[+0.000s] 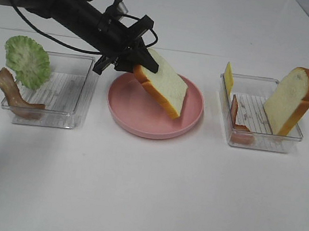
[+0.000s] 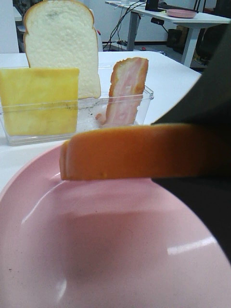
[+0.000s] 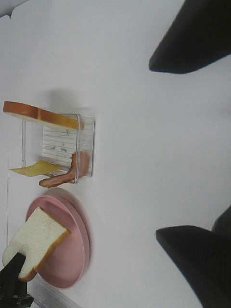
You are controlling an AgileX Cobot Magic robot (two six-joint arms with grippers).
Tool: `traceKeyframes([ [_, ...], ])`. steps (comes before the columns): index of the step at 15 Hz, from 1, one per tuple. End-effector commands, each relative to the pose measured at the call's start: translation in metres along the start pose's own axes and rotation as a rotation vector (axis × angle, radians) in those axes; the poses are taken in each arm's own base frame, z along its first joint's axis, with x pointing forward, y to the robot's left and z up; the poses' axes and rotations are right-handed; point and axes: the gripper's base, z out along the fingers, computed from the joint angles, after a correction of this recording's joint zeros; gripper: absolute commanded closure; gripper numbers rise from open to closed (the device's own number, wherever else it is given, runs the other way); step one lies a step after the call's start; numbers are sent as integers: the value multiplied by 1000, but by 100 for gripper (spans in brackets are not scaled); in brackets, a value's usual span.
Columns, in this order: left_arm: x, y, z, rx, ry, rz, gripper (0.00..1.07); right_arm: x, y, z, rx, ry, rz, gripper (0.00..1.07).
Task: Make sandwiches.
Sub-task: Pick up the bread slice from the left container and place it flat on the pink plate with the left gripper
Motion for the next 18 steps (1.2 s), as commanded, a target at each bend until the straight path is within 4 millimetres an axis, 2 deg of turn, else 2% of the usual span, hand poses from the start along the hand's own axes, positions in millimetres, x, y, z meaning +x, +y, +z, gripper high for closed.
traceKeyframes([
  [1,2,-2,4,20,11,-10,92,0,0,-1,6,-20,-12,27],
  [4,3,-1,7,11,15,-32,71,0,0,-1,6,-20,-12,27],
  [6,4,-2,8,12,22,-29,51,0,0,-1,6,-20,-12,27],
  [7,6,-4,11,11,30,-23,46,0,0,-1,6,-20,-12,27],
  [13,10,-9,15,-103,78,113,33,0,0,-1,6,-20,-12,27],
  [15,3,-18,8,-163,78,163,27,0,0,-1,6,-20,-12,27],
  [18,-3,-35,0,-258,81,189,25,0,0,-1,6,-20,-12,27],
])
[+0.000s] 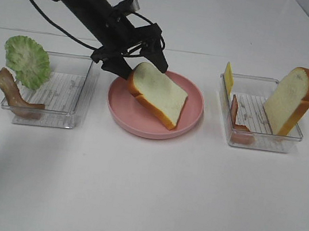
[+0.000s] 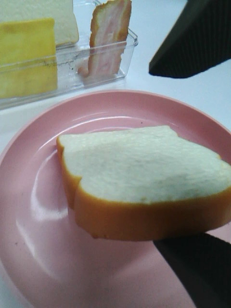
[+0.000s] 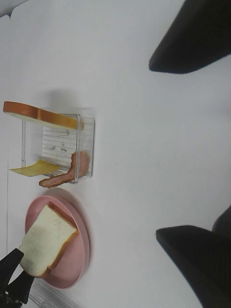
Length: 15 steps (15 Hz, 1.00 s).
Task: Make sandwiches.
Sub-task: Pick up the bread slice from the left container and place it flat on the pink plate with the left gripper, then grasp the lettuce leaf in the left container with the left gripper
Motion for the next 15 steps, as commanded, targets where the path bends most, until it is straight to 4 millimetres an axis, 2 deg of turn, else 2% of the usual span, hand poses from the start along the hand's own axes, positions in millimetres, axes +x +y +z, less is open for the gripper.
traceKeyframes([
  [1,-2,-12,-7,-109,33,15,25,0,0,-1,6,-20,-12,27],
  [4,-11,-25,-27,-243,18,47,25,0,0,-1,6,-20,-12,27],
  [9,-23,-46,-62,-289,-32,121,26,0,0,-1,6,-20,-12,27],
  [15,-33,-34,-89,-381,-96,134,38,0,0,-1,6,-19,-12,27],
])
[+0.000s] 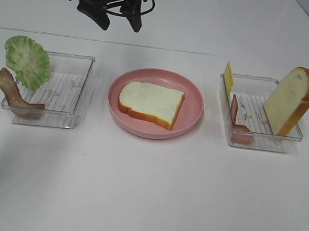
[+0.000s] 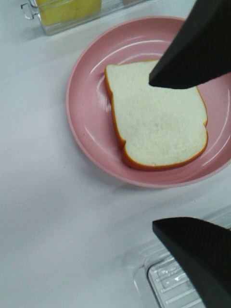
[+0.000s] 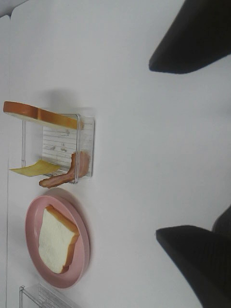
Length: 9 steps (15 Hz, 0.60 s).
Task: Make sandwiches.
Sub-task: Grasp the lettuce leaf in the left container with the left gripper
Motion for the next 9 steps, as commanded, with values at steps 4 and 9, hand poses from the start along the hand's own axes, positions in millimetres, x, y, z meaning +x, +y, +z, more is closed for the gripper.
traceKeyframes([
  [4,-5,18,-48,-176,-32,-3,39,0,0,-1,6,-19,-12,27],
  [9,-11,46,-100,-229,-130,-113,39,0,0,-1,6,-19,-12,27],
])
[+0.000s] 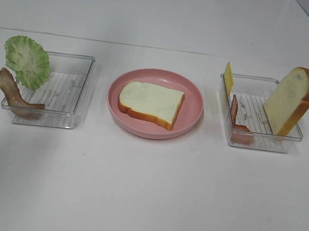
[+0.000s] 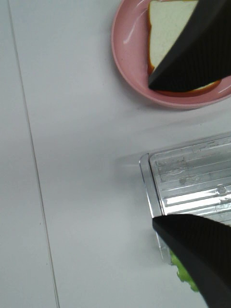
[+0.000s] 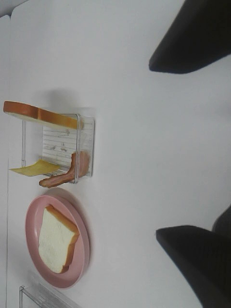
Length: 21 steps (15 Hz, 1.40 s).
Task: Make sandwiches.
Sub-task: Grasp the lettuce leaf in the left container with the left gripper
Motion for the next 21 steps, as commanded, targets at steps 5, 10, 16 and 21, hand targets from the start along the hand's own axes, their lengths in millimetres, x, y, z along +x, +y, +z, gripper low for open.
traceKeyframes([
  [5,16,57,-13,-76,126,-112,39,0,0,-1,6,-19,-12,27],
  [10,42,107,10,-131,256,-211,39,0,0,-1,6,-19,-12,27],
  [16,59,113,55,-134,364,-186,39,0,0,-1,6,-19,-12,27],
  [21,75,117,94,-104,433,-191,41,0,0,-1,6,-19,-12,27],
])
